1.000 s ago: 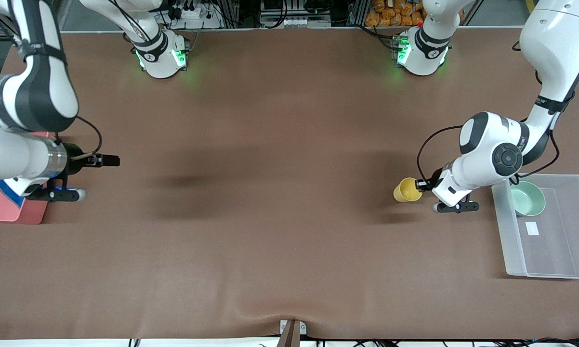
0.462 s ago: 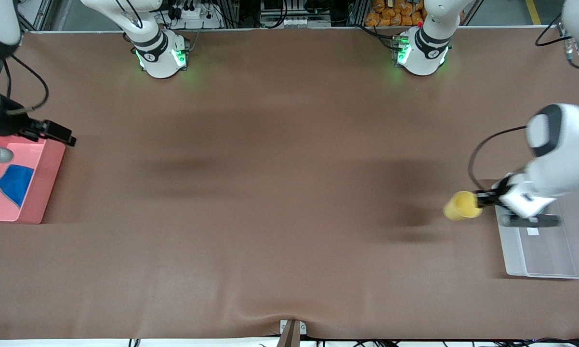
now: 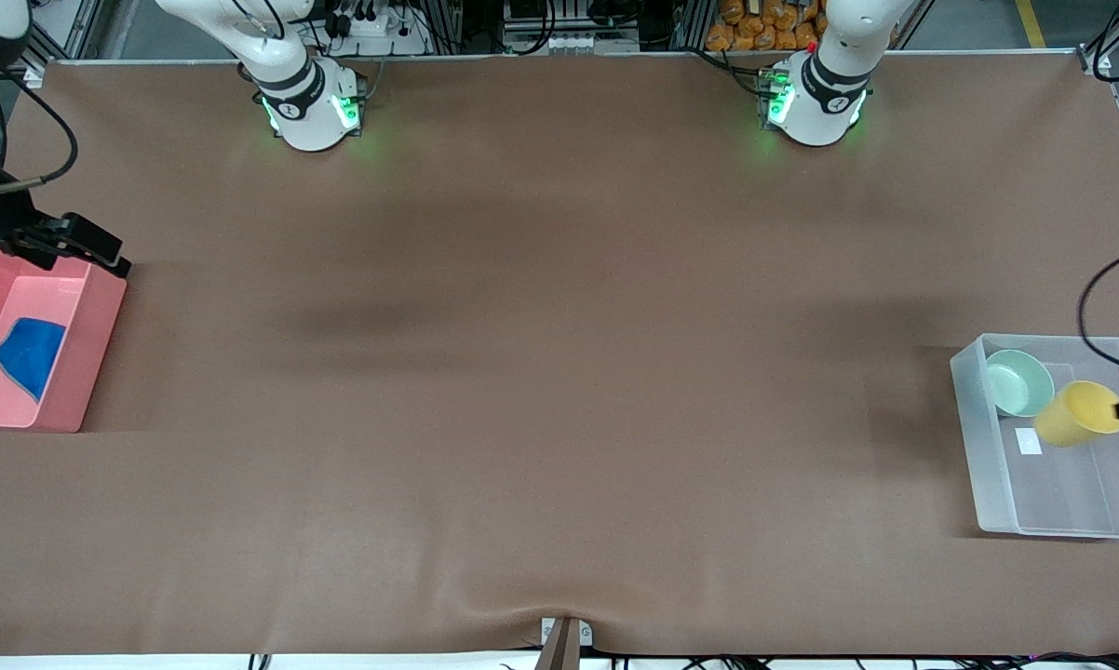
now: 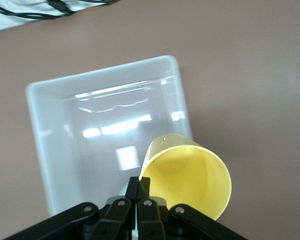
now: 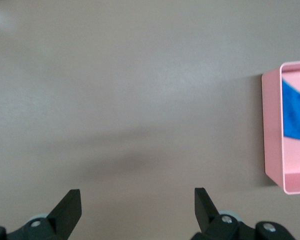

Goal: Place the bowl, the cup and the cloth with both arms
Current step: 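Lower the yellow cup into the clear bin and open the left gripper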

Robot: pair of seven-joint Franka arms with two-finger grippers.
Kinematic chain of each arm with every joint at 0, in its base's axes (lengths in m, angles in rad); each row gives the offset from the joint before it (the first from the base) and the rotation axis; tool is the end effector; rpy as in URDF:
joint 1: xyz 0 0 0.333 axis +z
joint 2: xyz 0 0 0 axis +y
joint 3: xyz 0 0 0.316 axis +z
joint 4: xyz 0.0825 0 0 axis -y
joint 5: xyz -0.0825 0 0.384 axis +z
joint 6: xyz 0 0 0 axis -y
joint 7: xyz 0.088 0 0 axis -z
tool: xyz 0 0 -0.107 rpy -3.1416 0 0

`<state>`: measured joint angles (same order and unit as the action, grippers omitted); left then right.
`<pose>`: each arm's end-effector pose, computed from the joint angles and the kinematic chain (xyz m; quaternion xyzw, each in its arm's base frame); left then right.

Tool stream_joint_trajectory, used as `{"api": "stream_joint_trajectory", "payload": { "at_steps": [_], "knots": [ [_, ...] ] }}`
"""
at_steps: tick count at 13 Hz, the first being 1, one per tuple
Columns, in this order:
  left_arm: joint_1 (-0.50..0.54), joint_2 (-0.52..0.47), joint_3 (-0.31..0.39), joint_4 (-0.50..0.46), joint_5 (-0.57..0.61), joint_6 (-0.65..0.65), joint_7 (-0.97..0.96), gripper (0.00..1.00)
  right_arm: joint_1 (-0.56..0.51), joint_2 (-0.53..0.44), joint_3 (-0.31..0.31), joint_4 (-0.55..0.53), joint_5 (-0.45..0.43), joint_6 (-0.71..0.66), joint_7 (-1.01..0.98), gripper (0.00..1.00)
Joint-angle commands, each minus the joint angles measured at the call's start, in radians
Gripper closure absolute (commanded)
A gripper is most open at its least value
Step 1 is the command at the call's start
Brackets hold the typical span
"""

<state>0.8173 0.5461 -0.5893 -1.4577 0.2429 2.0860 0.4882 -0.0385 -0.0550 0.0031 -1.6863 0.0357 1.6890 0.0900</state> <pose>0.6663 0.2466 0.4240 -0.9867 0.1331 -0.0932 0.0001 0.5471 -0.0159 0.6105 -0.9974 0.0642 -0.0283 0.0185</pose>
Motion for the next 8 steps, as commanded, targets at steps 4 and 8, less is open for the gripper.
{"api": "stream_joint_trajectory", "payload": {
  "at_steps": [4, 8],
  "knots": [
    [-0.015, 0.198, 0.049, 0.152, 0.012, 0.11, 0.176, 1.0, 0.011, 0.035, 0.0, 0.074, -0.003, -0.002, -0.007, 0.0],
    [-0.013, 0.258, 0.08, 0.154, 0.004, 0.249, 0.302, 1.0, 0.014, 0.069, 0.0, 0.128, -0.011, -0.011, -0.006, 0.0]
  ]
}}
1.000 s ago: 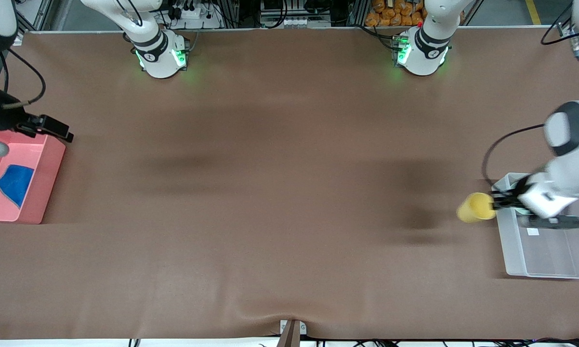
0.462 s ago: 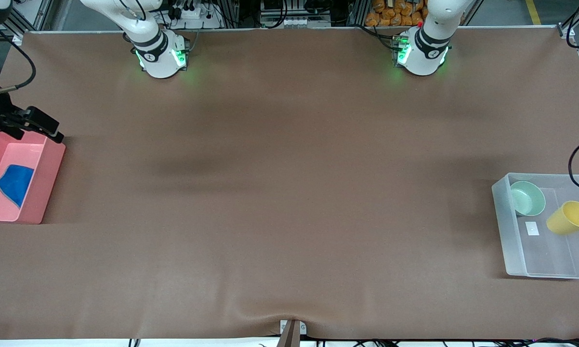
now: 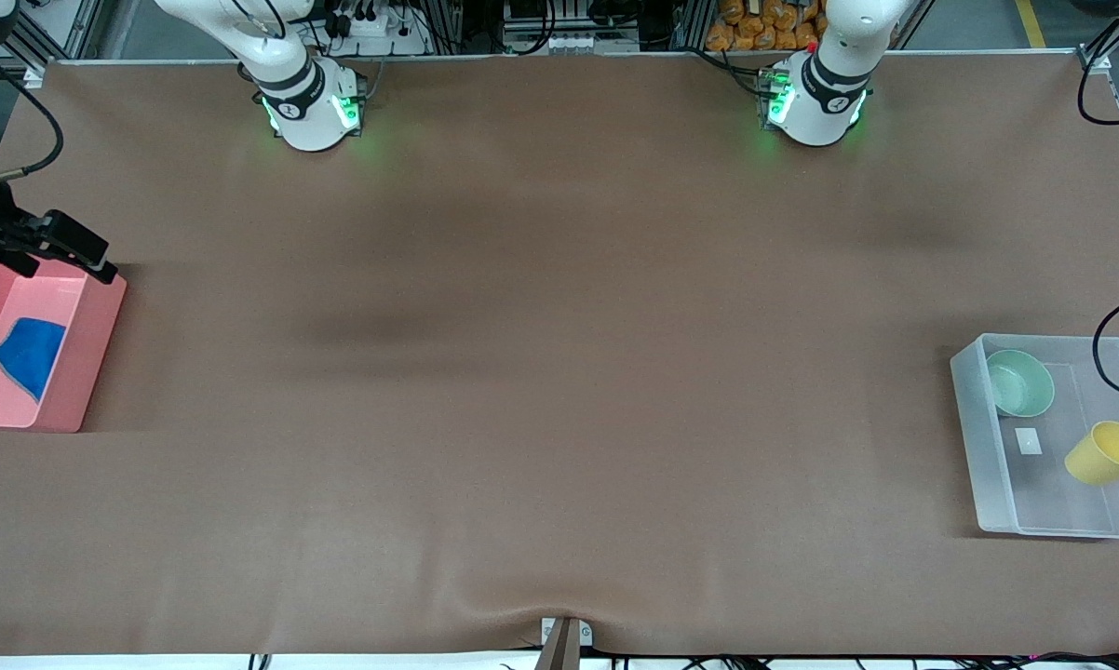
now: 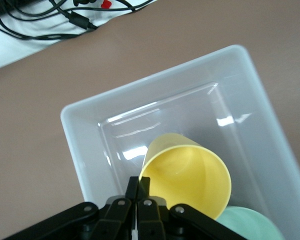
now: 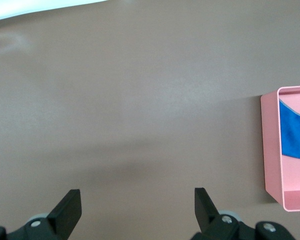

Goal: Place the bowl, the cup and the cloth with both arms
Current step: 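Lower the yellow cup into the clear bin and open the left gripper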

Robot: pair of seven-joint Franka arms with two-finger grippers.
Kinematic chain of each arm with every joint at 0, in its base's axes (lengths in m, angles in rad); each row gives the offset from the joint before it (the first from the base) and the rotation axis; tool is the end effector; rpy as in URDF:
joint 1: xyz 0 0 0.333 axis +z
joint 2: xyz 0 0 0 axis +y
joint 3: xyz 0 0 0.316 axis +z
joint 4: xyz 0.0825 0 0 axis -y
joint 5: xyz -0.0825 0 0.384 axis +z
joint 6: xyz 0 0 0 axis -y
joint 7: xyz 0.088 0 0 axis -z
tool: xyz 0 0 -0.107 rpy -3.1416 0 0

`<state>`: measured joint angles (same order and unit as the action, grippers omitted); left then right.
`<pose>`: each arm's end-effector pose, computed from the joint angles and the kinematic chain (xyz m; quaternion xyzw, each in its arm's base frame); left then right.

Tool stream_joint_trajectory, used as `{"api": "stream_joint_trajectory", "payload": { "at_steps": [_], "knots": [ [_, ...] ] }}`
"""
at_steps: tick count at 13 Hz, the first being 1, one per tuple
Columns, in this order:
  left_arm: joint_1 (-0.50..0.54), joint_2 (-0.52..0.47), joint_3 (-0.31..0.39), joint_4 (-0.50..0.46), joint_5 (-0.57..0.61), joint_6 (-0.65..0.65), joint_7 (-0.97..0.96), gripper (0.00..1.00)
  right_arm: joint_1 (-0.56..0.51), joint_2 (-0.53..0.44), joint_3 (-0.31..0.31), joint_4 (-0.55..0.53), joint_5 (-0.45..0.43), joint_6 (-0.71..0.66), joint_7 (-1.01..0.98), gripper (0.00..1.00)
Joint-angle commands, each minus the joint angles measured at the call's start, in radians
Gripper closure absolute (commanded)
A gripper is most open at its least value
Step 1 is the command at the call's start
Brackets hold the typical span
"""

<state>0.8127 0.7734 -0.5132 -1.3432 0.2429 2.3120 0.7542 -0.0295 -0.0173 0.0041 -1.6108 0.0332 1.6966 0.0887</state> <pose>0.6883 0.3216 0.3355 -0.9659 0.2044 -0.1578 0.0175 0.5612 -0.0111 0.6268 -0.9968 0.0582 -0.0510 0.0181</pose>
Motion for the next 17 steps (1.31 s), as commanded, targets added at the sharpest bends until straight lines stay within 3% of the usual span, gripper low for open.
{"api": "stream_joint_trajectory", "payload": {
  "at_steps": [1, 9, 13, 14, 15, 16, 17],
  "knots": [
    [-0.009, 0.032, 0.004, 0.038, 0.004, 0.023, 0.037, 1.0, 0.005, 0.031, -0.001, 0.049, -0.009, -0.02, -0.003, 0.0],
    [-0.027, 0.09, 0.007, 0.032, -0.013, -0.034, 0.05, 1.0, 0.003, 0.03, -0.001, 0.048, -0.009, -0.04, -0.003, 0.0],
    [-0.078, 0.095, 0.064, 0.036, -0.013, -0.033, 0.051, 1.0, 0.005, 0.028, -0.001, 0.051, -0.012, -0.04, -0.006, 0.0],
    [-0.078, 0.093, 0.064, 0.036, -0.013, -0.033, 0.051, 0.75, 0.005, 0.028, -0.001, 0.051, -0.018, -0.04, -0.006, 0.0],
    [-0.078, 0.09, 0.064, 0.036, -0.014, -0.033, 0.051, 0.31, 0.008, 0.028, -0.001, 0.051, -0.025, -0.04, -0.004, 0.0],
    [-0.076, 0.083, 0.064, 0.035, -0.013, -0.034, 0.054, 0.0, 0.01, 0.028, -0.001, 0.051, -0.026, -0.04, -0.006, 0.0],
    [-0.073, 0.066, 0.056, 0.033, -0.01, -0.043, 0.056, 0.0, 0.01, 0.027, -0.001, 0.049, -0.026, -0.041, -0.004, 0.0]
  ]
}}
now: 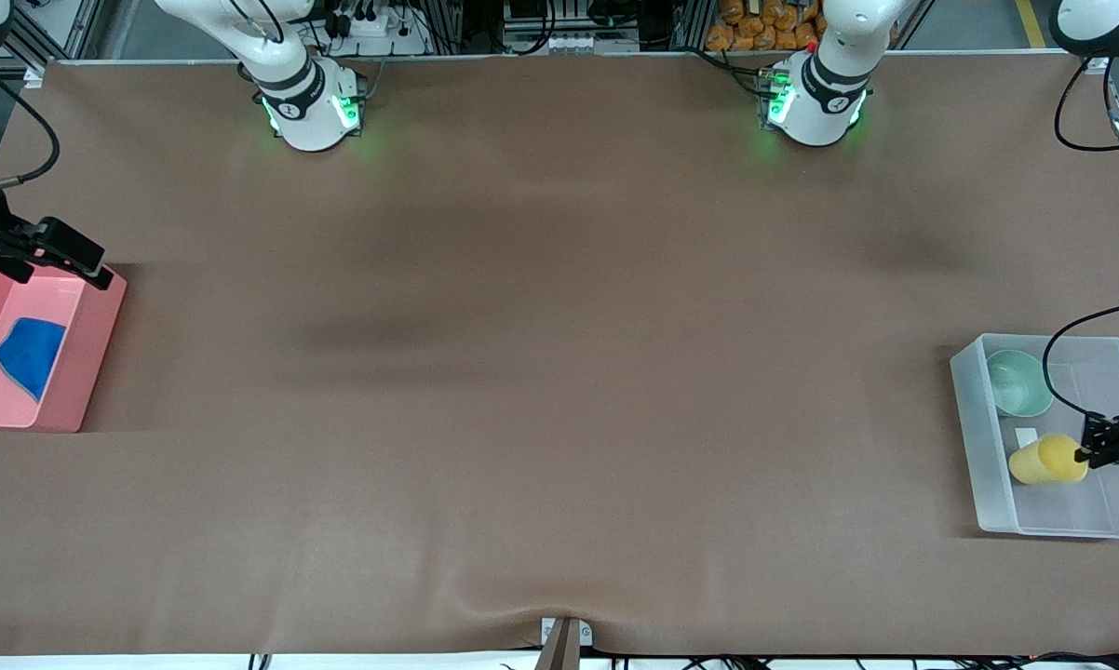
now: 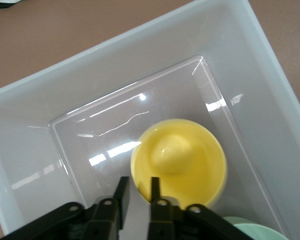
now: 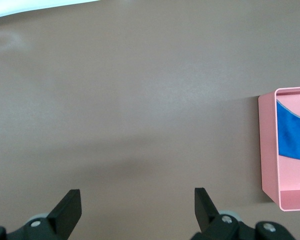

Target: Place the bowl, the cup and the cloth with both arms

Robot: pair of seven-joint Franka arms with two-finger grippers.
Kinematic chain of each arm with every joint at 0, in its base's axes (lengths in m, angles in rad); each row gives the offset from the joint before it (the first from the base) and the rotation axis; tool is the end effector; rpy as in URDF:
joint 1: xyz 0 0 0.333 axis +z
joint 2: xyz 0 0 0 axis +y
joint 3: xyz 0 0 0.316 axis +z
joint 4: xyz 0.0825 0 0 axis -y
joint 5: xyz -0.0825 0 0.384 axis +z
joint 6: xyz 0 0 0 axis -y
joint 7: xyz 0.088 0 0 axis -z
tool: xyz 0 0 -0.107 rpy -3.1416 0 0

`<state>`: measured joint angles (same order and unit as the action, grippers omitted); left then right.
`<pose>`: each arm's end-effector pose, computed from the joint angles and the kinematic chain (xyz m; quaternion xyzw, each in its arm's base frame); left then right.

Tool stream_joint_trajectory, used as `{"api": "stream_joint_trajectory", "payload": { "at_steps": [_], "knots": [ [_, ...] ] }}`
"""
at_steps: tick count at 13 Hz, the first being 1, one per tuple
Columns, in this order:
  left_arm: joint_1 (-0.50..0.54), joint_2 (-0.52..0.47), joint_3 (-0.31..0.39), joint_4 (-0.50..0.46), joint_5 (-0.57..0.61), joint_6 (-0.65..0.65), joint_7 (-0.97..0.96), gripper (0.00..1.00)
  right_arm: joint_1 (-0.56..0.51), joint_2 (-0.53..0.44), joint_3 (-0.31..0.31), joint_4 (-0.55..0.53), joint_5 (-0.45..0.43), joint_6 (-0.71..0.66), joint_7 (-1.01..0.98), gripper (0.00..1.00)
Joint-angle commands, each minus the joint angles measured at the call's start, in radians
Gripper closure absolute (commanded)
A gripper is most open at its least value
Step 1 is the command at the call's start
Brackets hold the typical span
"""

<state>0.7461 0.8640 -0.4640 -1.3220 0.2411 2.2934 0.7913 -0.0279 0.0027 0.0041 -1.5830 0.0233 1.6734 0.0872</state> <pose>0.6969 0.3019 0.2690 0.9651 -0.2331 0.1190 0.0094 0.5655 -0.0112 0.6267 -0.9974 0.0561 -0.0434 0.0130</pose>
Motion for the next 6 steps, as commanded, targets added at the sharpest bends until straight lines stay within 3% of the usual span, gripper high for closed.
{"api": "stream_joint_trajectory", "payload": {
  "at_steps": [1, 6],
  "knots": [
    [-0.01, -0.055, -0.001, 0.012, -0.011, -0.072, 0.011, 0.0, 0.008, 0.006, -0.001, 0.021, -0.016, -0.018, -0.003, 0.0],
    [-0.008, -0.276, -0.134, -0.005, -0.011, -0.317, -0.191, 0.0, 0.008, 0.008, -0.001, 0.021, -0.016, -0.018, -0.003, 0.0]
  ]
}}
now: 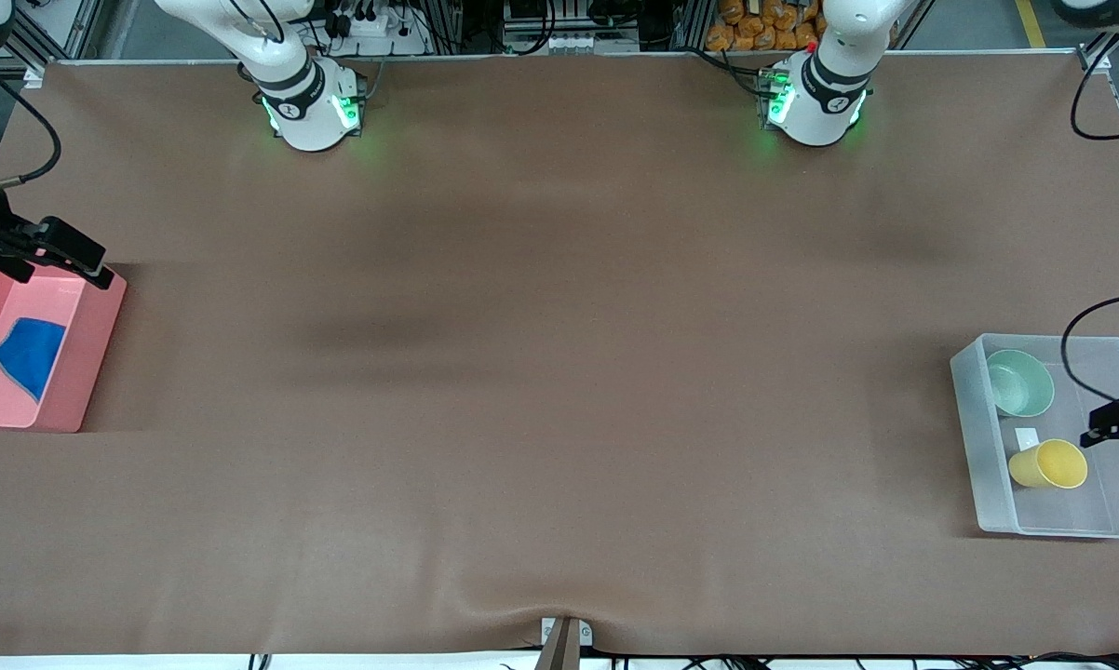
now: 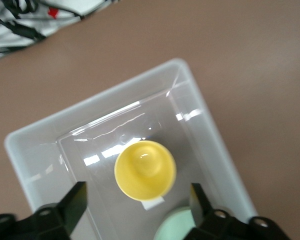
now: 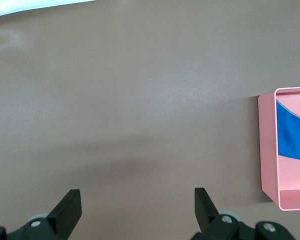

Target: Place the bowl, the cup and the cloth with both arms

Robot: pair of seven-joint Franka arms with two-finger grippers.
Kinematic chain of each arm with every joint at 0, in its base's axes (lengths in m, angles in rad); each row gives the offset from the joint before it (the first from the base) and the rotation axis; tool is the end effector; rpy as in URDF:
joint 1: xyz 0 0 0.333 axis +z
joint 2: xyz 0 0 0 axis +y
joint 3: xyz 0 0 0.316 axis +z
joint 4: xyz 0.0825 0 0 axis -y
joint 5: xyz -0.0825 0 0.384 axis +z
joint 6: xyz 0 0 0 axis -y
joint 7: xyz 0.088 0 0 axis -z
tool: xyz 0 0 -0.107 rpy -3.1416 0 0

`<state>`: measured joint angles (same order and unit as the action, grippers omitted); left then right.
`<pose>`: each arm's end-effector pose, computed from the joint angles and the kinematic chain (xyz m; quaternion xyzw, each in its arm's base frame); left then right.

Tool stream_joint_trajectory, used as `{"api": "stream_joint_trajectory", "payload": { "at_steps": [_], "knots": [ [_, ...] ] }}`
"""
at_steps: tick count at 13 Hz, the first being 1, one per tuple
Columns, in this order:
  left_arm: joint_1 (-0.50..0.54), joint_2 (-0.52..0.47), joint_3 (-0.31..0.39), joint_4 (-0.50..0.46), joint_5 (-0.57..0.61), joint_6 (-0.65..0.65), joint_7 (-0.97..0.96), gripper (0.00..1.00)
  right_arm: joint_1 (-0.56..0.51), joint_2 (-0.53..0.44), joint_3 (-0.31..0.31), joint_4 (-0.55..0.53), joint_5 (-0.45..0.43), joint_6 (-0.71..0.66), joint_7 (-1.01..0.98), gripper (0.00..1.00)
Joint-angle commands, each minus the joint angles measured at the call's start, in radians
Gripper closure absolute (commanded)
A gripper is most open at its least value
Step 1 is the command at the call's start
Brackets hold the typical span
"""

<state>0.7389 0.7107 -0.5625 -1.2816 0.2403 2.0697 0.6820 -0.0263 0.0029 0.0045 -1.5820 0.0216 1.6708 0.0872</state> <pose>0.7047 0.2489 0.3908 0.9681 -0.2254 0.1075 0.0190 0.5653 -0.0102 0.6268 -0.9975 0.0550 -0.0426 0.0122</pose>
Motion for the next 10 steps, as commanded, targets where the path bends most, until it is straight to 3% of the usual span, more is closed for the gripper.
{"api": "stream_joint_trajectory", "payload": {
  "at_steps": [1, 5, 10],
  "knots": [
    [-0.001, -0.163, -0.074, -0.047, -0.007, -0.141, -0.154, 0.0, 0.006, 0.008, -0.001, 0.02, -0.014, -0.016, -0.003, 0.0],
    [-0.003, -0.287, -0.209, -0.048, 0.007, -0.328, -0.448, 0.0, 0.006, 0.006, -0.001, 0.019, -0.014, -0.017, -0.003, 0.0],
    [-0.001, -0.388, -0.322, -0.076, -0.004, -0.438, -0.559, 0.0, 0.003, 0.008, -0.001, 0.019, -0.014, -0.017, -0.003, 0.0]
  ]
}}
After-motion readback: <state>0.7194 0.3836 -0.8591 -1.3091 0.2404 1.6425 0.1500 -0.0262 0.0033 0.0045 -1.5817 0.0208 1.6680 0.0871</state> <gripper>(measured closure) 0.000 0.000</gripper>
